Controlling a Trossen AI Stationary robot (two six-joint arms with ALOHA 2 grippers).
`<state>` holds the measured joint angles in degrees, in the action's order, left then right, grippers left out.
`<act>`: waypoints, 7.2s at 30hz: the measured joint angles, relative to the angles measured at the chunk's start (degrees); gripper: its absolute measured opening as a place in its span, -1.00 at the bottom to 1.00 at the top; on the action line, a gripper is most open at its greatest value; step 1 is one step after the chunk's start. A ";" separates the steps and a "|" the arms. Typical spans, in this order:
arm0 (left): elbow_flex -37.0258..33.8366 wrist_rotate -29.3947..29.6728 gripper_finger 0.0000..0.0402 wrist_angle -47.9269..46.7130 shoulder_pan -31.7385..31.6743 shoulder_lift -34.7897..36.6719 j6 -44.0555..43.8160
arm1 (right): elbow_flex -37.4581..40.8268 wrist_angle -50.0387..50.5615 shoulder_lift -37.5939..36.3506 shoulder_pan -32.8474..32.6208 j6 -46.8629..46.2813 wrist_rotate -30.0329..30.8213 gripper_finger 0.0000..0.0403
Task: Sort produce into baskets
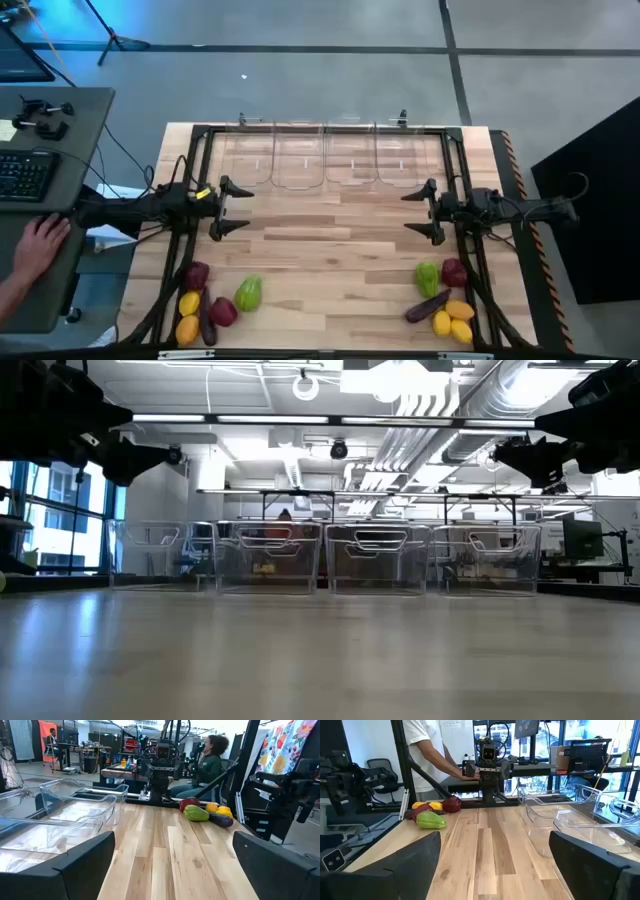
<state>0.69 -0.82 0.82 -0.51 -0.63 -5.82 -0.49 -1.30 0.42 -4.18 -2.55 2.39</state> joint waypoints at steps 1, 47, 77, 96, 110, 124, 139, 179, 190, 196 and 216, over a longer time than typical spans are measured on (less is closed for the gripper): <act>0.00 0.00 0.96 0.01 0.01 -0.01 0.00 | 0.01 0.00 -0.01 0.00 0.00 0.01 0.80; 0.00 0.00 0.96 0.00 0.02 0.00 0.00 | 0.00 0.01 -0.01 0.00 0.00 0.00 0.80; 5.11 2.72 0.96 30.32 0.20 -13.48 -35.88 | 0.00 0.01 0.00 0.00 0.00 0.01 0.80; 67.99 2.60 0.96 -52.33 22.22 -64.89 -15.11 | 0.00 0.00 -0.02 0.00 0.00 0.02 0.80; 59.61 -7.86 0.96 -56.89 37.89 -77.88 -67.95 | 0.01 0.00 -0.02 0.01 0.00 0.00 0.80; 59.61 -13.99 0.96 -53.56 38.38 -92.37 -62.01 | 0.00 0.00 -0.02 0.00 0.00 0.00 0.80; 61.62 -4.03 0.96 -53.51 39.63 -85.85 -72.28 | 0.00 0.02 -0.02 0.00 0.00 0.00 0.80; 61.62 -7.57 0.96 -49.33 39.69 -103.75 -87.10 | 0.00 0.02 -0.02 0.00 0.00 0.00 0.80; 61.79 -7.57 0.96 -48.68 39.45 -105.26 -82.52 | 0.00 0.02 -0.02 0.02 -0.01 0.00 0.80; 61.90 -7.76 0.84 -48.65 39.45 -104.43 -79.06 | 0.00 0.00 -0.02 0.00 0.00 0.00 0.80; 62.21 27.46 0.55 -61.16 17.39 -65.64 -63.37 | 0.00 0.00 -0.02 0.02 0.00 0.00 0.80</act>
<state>62.89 26.64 -60.34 16.88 -66.26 -69.20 -0.49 -1.30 0.40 -4.17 -2.55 2.39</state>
